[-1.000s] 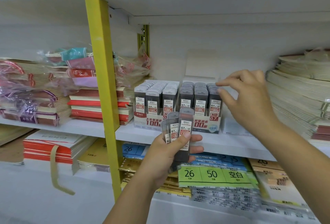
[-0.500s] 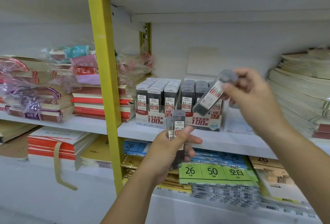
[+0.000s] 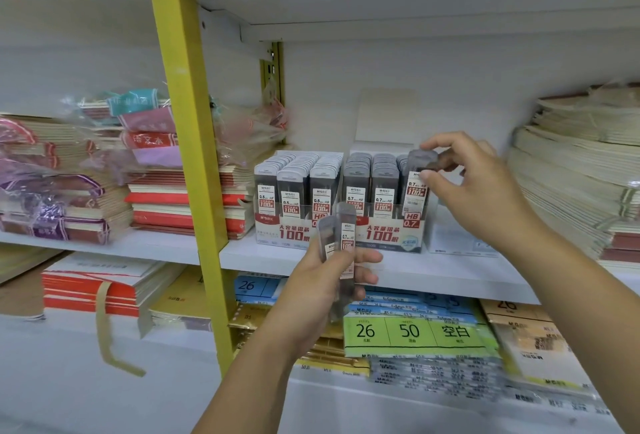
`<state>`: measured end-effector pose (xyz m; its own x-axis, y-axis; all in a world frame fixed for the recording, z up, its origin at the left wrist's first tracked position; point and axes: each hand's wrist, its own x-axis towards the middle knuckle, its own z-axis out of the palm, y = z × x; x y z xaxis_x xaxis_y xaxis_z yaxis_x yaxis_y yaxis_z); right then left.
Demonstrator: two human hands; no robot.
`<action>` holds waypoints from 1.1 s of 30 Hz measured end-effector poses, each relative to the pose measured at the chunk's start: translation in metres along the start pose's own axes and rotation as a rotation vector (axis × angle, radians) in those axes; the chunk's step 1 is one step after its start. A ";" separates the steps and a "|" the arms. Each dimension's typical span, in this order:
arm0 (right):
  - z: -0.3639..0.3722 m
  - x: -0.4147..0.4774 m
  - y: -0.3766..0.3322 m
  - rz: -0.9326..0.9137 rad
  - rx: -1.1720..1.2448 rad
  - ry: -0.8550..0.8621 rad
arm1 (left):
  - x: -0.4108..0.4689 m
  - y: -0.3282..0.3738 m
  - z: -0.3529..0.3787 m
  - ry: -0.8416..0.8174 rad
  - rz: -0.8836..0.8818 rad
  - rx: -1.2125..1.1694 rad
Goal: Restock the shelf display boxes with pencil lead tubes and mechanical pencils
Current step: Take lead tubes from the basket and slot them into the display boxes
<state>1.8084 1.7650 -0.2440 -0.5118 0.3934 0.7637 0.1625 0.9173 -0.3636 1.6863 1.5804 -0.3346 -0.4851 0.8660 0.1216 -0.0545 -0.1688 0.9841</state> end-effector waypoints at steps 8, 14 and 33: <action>0.013 -0.002 0.006 -0.027 -0.330 0.099 | 0.001 -0.006 0.001 -0.006 0.035 -0.030; 0.011 -0.020 -0.034 -0.150 -0.028 -0.023 | 0.000 -0.001 0.004 -0.045 0.082 -0.141; -0.015 -0.002 -0.018 -0.142 0.162 0.093 | 0.000 -0.004 0.002 -0.034 0.115 -0.110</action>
<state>1.8194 1.7482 -0.2310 -0.4383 0.2721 0.8567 -0.0470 0.9449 -0.3241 1.6879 1.5819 -0.3380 -0.4637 0.8531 0.2391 -0.0967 -0.3170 0.9435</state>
